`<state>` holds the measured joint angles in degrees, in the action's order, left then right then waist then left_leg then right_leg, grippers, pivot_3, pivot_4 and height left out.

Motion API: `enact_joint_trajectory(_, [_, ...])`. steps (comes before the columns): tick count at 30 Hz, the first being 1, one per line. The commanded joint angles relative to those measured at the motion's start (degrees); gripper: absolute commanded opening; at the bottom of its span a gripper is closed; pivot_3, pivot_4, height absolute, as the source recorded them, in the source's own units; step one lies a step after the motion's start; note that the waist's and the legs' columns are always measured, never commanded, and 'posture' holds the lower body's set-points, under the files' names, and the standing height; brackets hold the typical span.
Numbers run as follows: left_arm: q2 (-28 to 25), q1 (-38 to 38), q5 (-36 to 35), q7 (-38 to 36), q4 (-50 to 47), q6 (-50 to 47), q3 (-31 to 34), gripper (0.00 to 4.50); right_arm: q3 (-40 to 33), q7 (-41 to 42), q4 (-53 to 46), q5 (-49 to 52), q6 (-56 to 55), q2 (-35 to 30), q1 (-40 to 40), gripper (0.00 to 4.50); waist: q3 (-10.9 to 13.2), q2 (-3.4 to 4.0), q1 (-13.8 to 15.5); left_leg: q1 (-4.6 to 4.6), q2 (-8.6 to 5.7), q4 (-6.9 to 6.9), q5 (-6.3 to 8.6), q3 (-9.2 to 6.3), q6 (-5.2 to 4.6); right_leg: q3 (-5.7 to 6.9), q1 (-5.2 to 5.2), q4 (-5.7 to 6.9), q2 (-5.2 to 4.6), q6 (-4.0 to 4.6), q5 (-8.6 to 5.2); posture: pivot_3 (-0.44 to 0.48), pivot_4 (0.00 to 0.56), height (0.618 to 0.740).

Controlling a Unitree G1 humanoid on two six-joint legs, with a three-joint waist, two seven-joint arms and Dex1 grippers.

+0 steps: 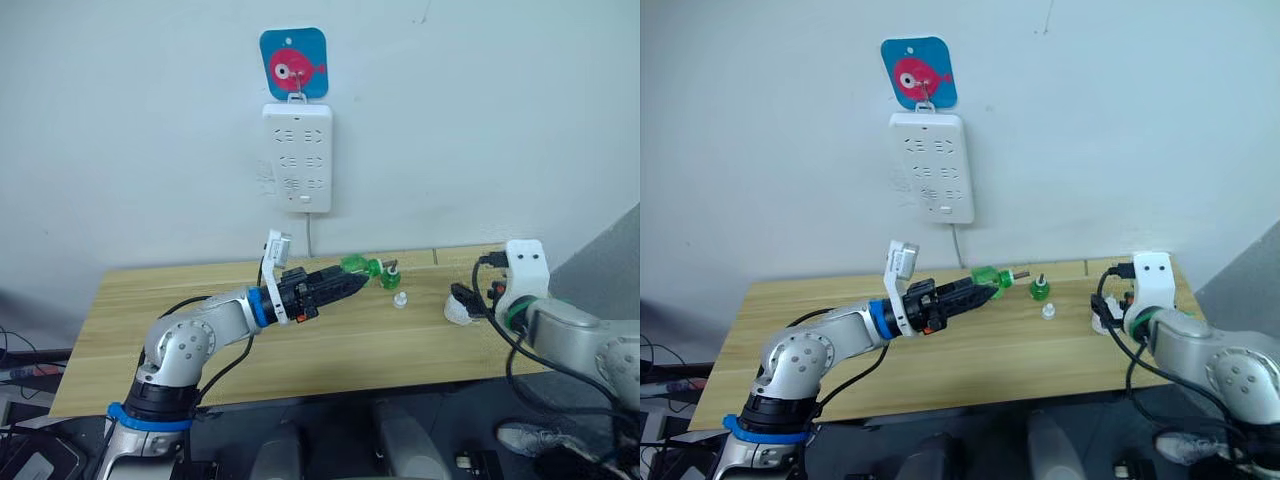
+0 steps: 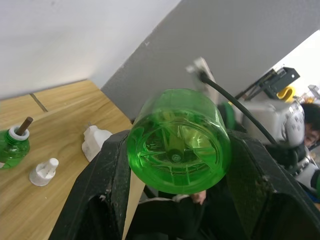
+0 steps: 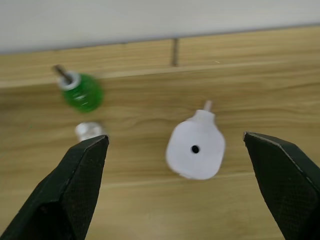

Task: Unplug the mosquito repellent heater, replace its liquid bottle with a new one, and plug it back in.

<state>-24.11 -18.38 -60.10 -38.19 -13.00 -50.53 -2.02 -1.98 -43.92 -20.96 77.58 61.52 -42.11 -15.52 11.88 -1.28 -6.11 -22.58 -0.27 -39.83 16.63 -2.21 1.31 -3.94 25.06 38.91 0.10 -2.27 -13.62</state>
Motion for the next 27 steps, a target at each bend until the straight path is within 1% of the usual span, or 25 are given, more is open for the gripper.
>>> enact_joint_trajectory(1, [0.3, 0.2, 1.8, -2.6, -2.0, 1.6, -0.5, 2.35, -1.4, -6.4, 7.2, -1.7, 3.0, 4.2, -4.9, 4.50, 0.0, -0.02, -0.1, -0.03, 0.00, 0.00, 0.00, 0.01, 0.00, -0.01, 0.02, -0.02, 0.00, 0.09, 0.05, -0.184, 0.213, 0.733])
enact_joint_trajectory(3, [0.6, 0.5, 2.6, -3.3, -2.2, 1.8, -0.6, 2.35, -2.0, -7.6, 11.0, -3.2, 4.4, 6.9, -7.3, 4.50, 0.0, -0.01, 0.0, -0.06, -0.01, 0.00, 0.01, 0.01, -0.02, -0.04, 0.04, -0.04, -0.01, 0.08, 0.05, -0.179, 0.216, 0.733])
enact_joint_trajectory(6, [0.7, 0.6, 3.6, -4.4, -2.1, 2.1, -0.7, 2.35, -2.2, -7.0, 17.6, -6.1, 6.4, 11.0, -10.8, 4.50, 0.0, -0.02, -0.2, -0.11, -0.01, 0.00, 0.02, 0.03, -0.04, -0.04, 0.09, -0.07, 0.00, 0.09, 0.06, -0.170, 0.218, 0.733])
enact_joint_trajectory(11, [1.1, 0.9, 4.5, -5.1, -2.3, 2.2, -0.5, 2.35, -3.4, -4.2, 22.6, -12.1, 9.4, 14.7, -12.4, 4.50, 0.1, 0.01, -0.2, -0.13, 0.00, 0.02, 0.03, -0.05, -0.05, 0.03, 0.09, -0.08, 0.00, 0.09, 0.06, -0.155, 0.218, 0.733])
enact_joint_trajectory(21, [1.5, 1.2, 5.1, -5.5, -2.7, 1.9, -0.2, 2.35, -2.5, 9.2, 31.3, -27.5, 9.9, 16.9, -16.3, 4.50, 0.1, 0.06, -0.3, -0.10, 0.00, 0.03, 0.04, -0.01, -0.06, 0.07, 0.09, -0.09, 0.01, 0.08, 0.06, -0.150, 0.217, 0.733])
enact_joint_trajectory(23, [1.5, 1.4, 5.1, -5.5, -2.8, 1.9, -0.1, 2.35, -3.1, 11.7, 33.1, -30.2, 9.9, 17.3, -17.0, 4.50, 0.1, 0.06, -0.3, -0.11, 0.00, 0.04, 0.04, -0.03, -0.07, 0.07, 0.09, -0.09, 0.01, 0.08, 0.06, -0.135, 0.212, 0.733])
enact_joint_trajectory(27, [1.4, 1.7, 5.1, -5.6, -3.2, 1.8, -0.1, 2.35, -4.0, 16.1, 35.8, -34.9, 10.2, 18.0, -18.0, 4.50, 0.1, 0.07, -0.3, -0.11, 0.00, 0.05, 0.04, -0.03, -0.07, 0.07, 0.10, -0.10, 0.01, 0.08, 0.06, -0.132, 0.211, 0.733])
